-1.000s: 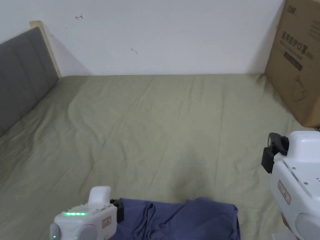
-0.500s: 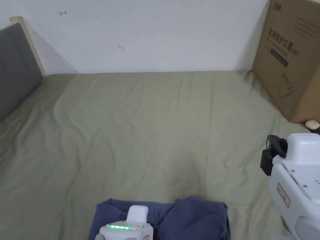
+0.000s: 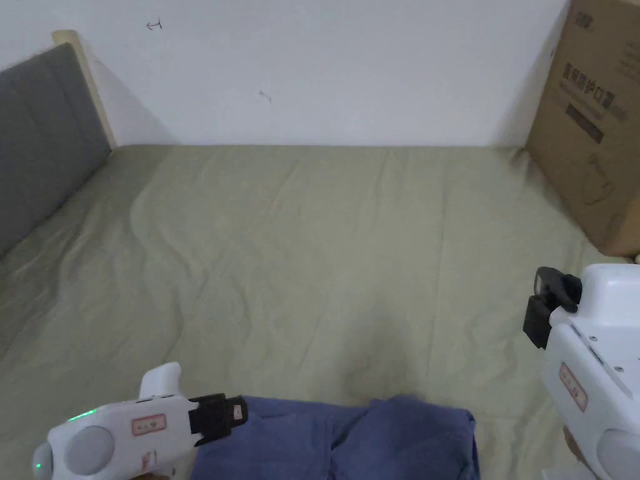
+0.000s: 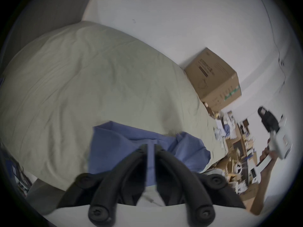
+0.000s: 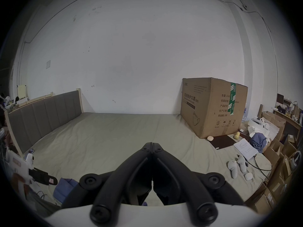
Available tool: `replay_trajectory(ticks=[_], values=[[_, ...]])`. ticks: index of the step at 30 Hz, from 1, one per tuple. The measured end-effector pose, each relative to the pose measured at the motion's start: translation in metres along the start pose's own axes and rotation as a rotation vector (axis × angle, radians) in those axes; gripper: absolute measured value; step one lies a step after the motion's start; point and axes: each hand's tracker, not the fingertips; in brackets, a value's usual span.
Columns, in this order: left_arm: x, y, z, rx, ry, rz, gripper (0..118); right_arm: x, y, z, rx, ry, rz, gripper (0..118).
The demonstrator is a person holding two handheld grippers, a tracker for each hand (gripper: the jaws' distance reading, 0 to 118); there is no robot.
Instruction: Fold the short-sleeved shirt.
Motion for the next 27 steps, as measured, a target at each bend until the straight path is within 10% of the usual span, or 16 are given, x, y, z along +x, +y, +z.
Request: replay_trajectory(ticks=[2, 3, 9, 13, 21, 27], values=[[-0.022, 0.005, 0.004, -0.024, 0.014, 0.067, 95, -0.005, -0.001, -0.002, -0.005, 0.013, -0.003, 0], [-0.032, 0.007, 0.002, -0.051, 0.023, 0.088, 108, -0.008, -0.001, -0.004, -0.009, 0.019, -0.003, 0], [-0.083, 0.006, -0.027, -0.093, 0.056, 0.128, 108, -0.016, -0.006, -0.010, -0.033, 0.043, 0.011, 0], [-0.075, -0.008, -0.048, -0.157, 0.102, 0.054, 103, -0.015, -0.009, -0.012, -0.044, 0.036, 0.020, 0], [-0.050, -0.022, -0.065, -0.148, 0.166, -0.084, 20, -0.005, -0.014, -0.012, -0.058, 0.003, 0.021, 0], [-0.035, -0.010, -0.032, -0.083, 0.189, -0.164, 12, -0.004, -0.010, -0.010, -0.051, 0.002, 0.026, 0]])
